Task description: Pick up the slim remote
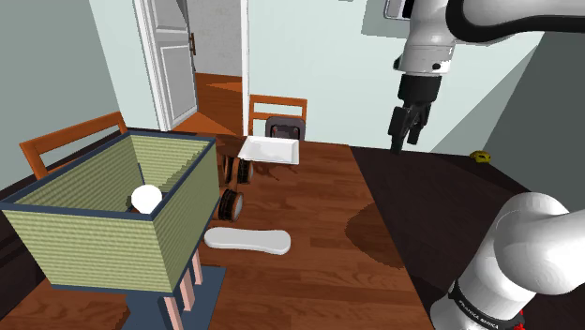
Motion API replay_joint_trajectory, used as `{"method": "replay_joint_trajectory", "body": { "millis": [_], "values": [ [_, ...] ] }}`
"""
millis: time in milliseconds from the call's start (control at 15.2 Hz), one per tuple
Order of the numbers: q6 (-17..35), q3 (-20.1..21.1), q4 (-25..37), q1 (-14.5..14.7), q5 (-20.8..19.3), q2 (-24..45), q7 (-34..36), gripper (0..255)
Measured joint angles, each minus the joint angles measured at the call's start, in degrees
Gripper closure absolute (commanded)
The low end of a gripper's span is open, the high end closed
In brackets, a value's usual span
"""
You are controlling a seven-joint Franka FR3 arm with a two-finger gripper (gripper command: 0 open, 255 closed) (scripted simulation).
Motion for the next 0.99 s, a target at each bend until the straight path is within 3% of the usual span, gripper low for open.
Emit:
{"method": "replay_joint_trajectory", "body": {
  "millis": [264,990],
  "values": [
    [3.35,1.12,-0.09,1.23,0.62,3.01,-0.76,0],
    [21.5,6.87,1.11,6.69,2.06,20.74,-5.18,0]
  ]
}}
